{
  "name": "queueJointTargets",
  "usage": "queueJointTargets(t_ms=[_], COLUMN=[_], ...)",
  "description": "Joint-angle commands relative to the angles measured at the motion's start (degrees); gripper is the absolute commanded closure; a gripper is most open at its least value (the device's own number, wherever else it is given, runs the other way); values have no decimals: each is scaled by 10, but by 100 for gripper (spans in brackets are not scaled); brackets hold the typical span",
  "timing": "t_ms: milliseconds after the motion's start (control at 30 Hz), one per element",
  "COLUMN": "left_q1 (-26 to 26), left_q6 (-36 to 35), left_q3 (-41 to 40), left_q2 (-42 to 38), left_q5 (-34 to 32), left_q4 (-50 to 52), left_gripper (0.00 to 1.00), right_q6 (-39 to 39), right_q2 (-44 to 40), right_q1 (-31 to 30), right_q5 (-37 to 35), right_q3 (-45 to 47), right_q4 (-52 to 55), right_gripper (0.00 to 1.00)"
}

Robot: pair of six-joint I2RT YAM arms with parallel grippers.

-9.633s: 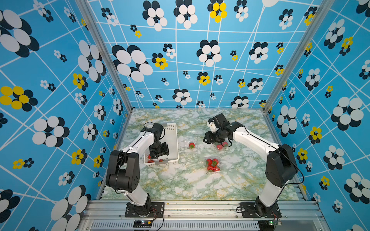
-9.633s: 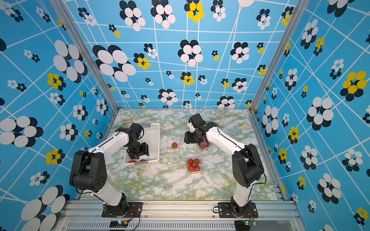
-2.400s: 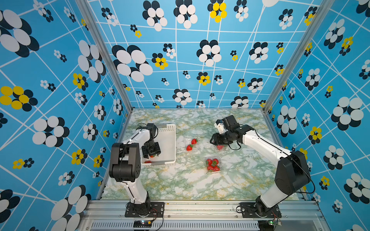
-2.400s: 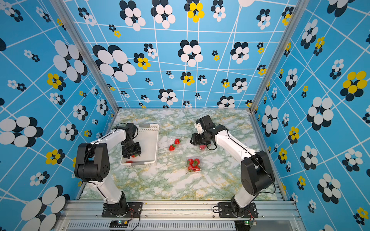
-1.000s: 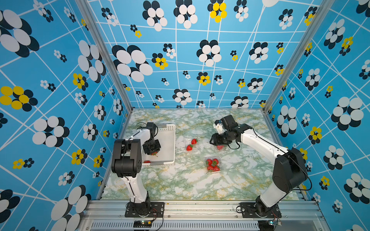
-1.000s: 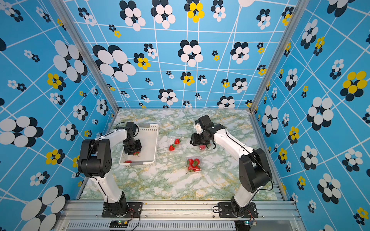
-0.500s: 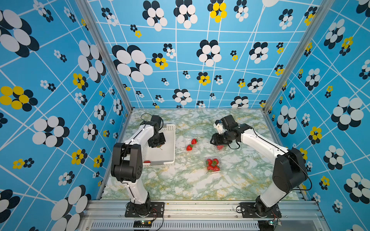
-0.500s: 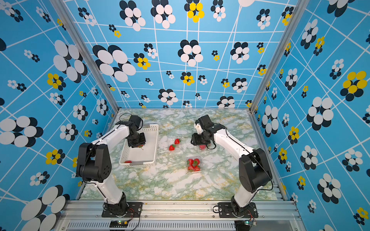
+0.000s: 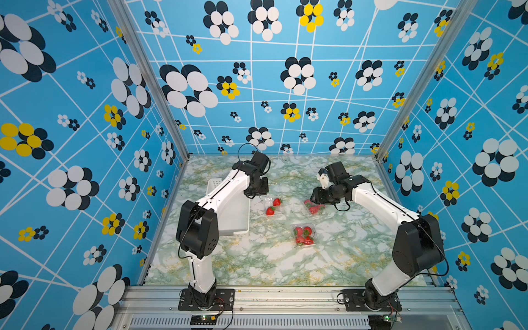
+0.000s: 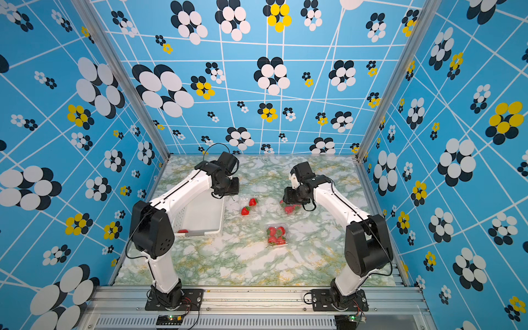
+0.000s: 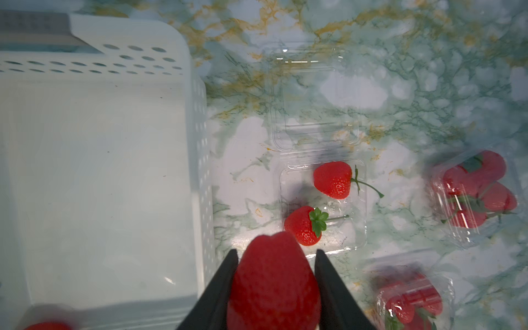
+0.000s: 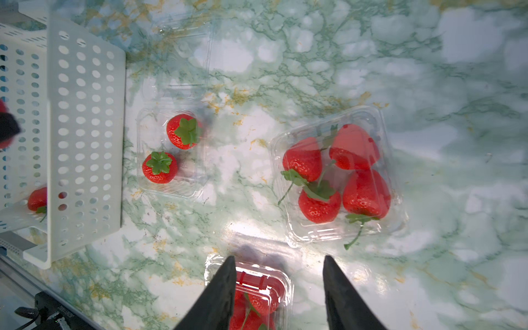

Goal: Pack strawberries into containers
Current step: Place the strawberry in the packing box.

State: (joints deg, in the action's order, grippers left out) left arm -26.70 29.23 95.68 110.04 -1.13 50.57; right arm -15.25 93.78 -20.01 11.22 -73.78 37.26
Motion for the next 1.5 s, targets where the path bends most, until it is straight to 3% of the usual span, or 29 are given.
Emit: queueJointTargets(t_ms=[0, 267, 733, 967, 1333, 1467], left_q1=[-13, -22, -37, -39, -39, -39], left_q6=[8, 8, 14, 13, 11, 9], left_q3=[26, 63, 75, 77, 71, 75], left_q2=[47, 110, 148, 156, 157, 151], left_q5=[2, 13, 25, 33, 29, 24], left_q4=[-1, -3, -5, -7, -8, -2], left_gripper=[74, 74, 73, 67, 46, 47], right_q6=[3, 1, 6, 10, 15, 15], right_q2=[-24, -28, -37, -40, -46, -48], right_q1=[14, 22, 27, 26, 27, 26], right_q5=[-5, 4, 7, 13, 27, 28], right_q3=[22, 44, 56, 60, 62, 64], right_q4=[18, 9, 11, 12, 18, 16], right_gripper=[49, 49, 49, 49, 49, 49])
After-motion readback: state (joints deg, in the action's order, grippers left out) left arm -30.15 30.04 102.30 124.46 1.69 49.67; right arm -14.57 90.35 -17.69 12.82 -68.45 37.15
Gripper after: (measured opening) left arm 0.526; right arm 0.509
